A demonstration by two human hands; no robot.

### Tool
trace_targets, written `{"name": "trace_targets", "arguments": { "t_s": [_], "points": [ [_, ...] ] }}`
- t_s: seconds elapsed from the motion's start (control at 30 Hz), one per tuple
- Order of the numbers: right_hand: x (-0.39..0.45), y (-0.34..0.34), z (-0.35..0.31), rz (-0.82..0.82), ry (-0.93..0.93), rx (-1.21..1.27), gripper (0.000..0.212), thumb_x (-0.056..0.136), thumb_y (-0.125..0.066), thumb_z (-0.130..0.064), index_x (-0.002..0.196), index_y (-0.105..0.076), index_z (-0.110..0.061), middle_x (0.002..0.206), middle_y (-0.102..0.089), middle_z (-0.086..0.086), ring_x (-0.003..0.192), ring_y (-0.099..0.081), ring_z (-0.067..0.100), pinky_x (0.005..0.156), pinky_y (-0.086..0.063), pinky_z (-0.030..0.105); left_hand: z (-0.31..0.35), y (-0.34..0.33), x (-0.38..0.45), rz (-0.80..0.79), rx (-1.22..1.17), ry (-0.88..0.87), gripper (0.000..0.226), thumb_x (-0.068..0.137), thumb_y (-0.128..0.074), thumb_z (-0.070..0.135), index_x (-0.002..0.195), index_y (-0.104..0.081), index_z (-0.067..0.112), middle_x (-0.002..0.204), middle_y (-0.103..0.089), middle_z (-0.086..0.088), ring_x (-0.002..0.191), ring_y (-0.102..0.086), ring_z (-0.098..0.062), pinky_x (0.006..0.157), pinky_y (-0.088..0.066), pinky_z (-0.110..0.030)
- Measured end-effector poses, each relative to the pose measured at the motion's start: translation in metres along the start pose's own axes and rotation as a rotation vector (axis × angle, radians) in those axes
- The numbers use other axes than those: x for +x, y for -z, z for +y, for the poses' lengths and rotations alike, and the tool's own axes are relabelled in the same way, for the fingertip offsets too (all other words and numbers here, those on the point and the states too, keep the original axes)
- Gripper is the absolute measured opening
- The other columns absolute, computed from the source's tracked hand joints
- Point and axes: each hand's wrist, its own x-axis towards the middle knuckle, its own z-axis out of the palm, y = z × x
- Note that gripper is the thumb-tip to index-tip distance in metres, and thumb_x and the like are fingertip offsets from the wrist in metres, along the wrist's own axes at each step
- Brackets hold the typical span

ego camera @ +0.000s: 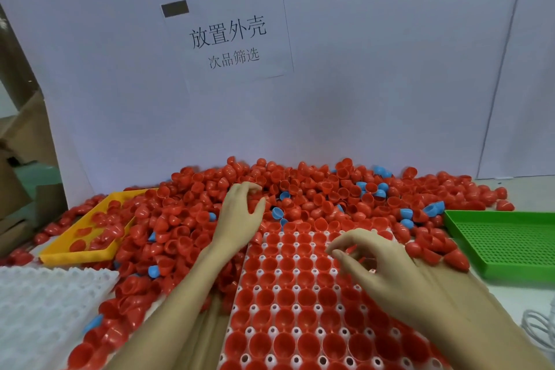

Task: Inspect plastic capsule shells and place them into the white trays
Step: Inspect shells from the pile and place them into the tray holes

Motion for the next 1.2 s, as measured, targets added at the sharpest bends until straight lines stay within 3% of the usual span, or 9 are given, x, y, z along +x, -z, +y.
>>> {"name": "trace_targets", "arguments": {
  "t_s": [0.1,0.2,0.33,0.47,0.6,0.83,0.97,1.07,1.2],
  "points": [
    [0.001,-0.002,0.003,-0.015,0.019,-0.009,0.018,0.1,-0.071,-0.013,0.096,-0.076,-0.031,0.095,-0.072,-0.016,0.081,-0.073,0.01,0.071,-0.058,0.029,0.005,-0.015,0.057,-0.121,0.263,-0.081,0.03,0.104,-0.059,0.022,0.132,-0.06,0.012,0.134,-0.058,-0.003,0.128,-0.054,-0.021,0.108,-0.046,-0.035],
    [0.001,-0.002,0.006,-0.036,0.041,-0.039,0.02,0.1,-0.07,-0.017,0.097,-0.075,-0.035,0.096,-0.071,-0.019,0.085,-0.072,0.009,0.071,-0.056,0.021,0.0,-0.029,0.097,-0.253,0.541,-0.077,0.04,0.104,-0.055,0.016,0.141,-0.053,0.004,0.146,-0.051,-0.014,0.133,-0.05,-0.032,0.11,-0.044,-0.044],
    [0.002,0.0,0.007,-0.023,0.053,-0.046,0.018,0.101,-0.069,-0.018,0.097,-0.074,-0.035,0.093,-0.071,-0.017,0.085,-0.071,0.01,0.071,-0.055,0.02,-0.016,-0.048,0.102,-0.283,0.671,-0.037,0.034,0.095,-0.056,-0.002,0.128,-0.056,-0.001,0.142,-0.051,-0.019,0.125,-0.052,-0.04,0.104,-0.045,-0.046],
    [0.002,0.001,0.004,-0.008,0.057,-0.038,0.016,0.101,-0.068,-0.016,0.098,-0.074,-0.031,0.094,-0.071,-0.018,0.082,-0.071,0.01,0.07,-0.054,0.019,-0.033,-0.049,0.091,-0.103,0.483,-0.062,0.018,0.085,-0.067,-0.012,0.096,-0.063,0.002,0.11,-0.064,-0.014,0.104,-0.06,-0.034,0.087,-0.049,-0.045],
    [0.002,0.002,0.002,-0.006,0.048,-0.033,0.017,0.102,-0.067,-0.016,0.096,-0.074,-0.031,0.092,-0.071,-0.017,0.078,-0.072,0.009,0.067,-0.055,0.021,-0.044,-0.036,0.085,-0.001,0.283,0.008,0.014,0.084,-0.081,-0.002,0.083,-0.07,0.008,0.091,-0.069,-0.004,0.092,-0.067,-0.025,0.076,-0.045,-0.029],
    [0.001,0.004,-0.002,-0.018,-0.032,-0.017,0.018,0.101,-0.068,-0.014,0.094,-0.075,-0.029,0.085,-0.073,-0.018,0.073,-0.072,0.01,0.066,-0.051,0.016,-0.01,0.001,0.057,0.184,-0.143,-0.047,0.018,0.088,-0.082,0.008,0.096,-0.071,0.02,0.087,-0.073,0.009,0.084,-0.068,-0.005,0.083,-0.057,-0.025],
    [0.002,0.01,-0.005,-0.035,-0.073,0.064,0.015,0.103,-0.066,-0.016,0.098,-0.076,-0.026,0.087,-0.075,-0.01,0.071,-0.074,0.011,0.067,-0.055,0.022,0.038,0.013,-0.014,0.053,-0.331,-0.183,0.026,0.089,-0.082,0.013,0.103,-0.071,0.032,0.097,-0.076,0.012,0.092,-0.072,-0.013,0.084,-0.054,-0.017],
    [0.002,0.01,-0.007,-0.033,-0.105,0.148,0.012,0.103,-0.066,-0.018,0.107,-0.074,-0.026,0.092,-0.075,-0.005,0.075,-0.076,0.016,0.072,-0.062,0.034,0.058,0.014,-0.071,0.011,-0.393,-0.155,0.025,0.09,-0.082,0.018,0.108,-0.072,0.031,0.102,-0.076,0.006,0.097,-0.072,-0.019,0.086,-0.054,-0.019],
    [0.001,0.007,-0.015,-0.144,-0.115,0.388,0.037,0.098,-0.071,-0.029,0.134,-0.064,-0.033,0.113,-0.074,-0.004,0.093,-0.078,0.021,0.077,-0.065,0.037,0.076,0.016,-0.104,0.01,-0.539,-0.093,0.024,0.086,-0.083,0.022,0.106,-0.073,0.03,0.099,-0.076,0.004,0.095,-0.073,-0.018,0.084,-0.053,-0.016]
  ]
}}
